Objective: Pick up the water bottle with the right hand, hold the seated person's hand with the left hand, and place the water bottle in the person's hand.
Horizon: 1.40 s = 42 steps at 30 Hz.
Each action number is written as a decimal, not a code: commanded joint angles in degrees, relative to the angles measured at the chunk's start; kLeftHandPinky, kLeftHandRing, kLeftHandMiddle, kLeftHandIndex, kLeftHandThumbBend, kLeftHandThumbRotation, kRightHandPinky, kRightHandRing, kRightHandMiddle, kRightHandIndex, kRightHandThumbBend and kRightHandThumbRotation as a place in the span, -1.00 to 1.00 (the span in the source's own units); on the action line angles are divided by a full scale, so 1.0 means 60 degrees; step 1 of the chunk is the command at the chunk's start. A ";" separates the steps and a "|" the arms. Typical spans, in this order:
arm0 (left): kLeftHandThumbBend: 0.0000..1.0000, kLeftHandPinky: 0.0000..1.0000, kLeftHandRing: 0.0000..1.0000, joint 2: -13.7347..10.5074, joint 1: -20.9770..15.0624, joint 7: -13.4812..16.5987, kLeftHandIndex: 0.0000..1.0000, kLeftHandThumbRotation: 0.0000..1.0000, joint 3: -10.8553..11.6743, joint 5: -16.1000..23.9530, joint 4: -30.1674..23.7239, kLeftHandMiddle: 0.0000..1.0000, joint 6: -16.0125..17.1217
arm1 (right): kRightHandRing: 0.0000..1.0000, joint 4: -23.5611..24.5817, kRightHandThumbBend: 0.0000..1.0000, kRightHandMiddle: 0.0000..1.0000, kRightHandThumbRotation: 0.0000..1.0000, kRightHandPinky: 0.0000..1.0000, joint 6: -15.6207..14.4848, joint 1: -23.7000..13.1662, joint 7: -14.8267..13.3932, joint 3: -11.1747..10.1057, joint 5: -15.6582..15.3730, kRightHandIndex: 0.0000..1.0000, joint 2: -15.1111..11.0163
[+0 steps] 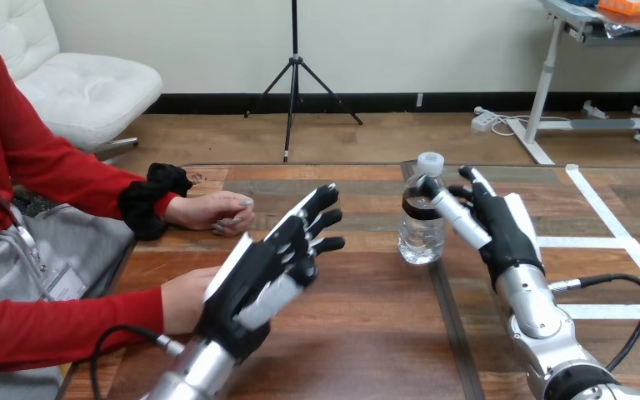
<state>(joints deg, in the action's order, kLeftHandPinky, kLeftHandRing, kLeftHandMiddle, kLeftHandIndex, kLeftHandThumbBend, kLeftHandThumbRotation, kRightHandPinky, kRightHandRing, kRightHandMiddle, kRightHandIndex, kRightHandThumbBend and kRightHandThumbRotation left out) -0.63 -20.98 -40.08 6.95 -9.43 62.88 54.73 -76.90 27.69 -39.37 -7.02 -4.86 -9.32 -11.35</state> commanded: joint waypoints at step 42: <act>1.00 0.83 0.97 0.1485 -0.4184 0.3807 0.96 0.74 -0.1076 0.2223 0.1668 1.00 -0.2860 | 0.82 0.0505 1.00 0.84 1.00 0.65 0.1688 -0.0122 -0.0177 -0.1191 0.1347 0.95 0.0070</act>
<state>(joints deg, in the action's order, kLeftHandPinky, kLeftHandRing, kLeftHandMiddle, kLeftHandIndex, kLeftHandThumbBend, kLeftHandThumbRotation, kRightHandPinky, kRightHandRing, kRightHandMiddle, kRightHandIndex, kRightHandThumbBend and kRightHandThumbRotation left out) 5.85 -36.64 -19.68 1.19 2.69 72.13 39.32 -76.56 35.72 -38.23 -8.59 -11.83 -1.71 -11.20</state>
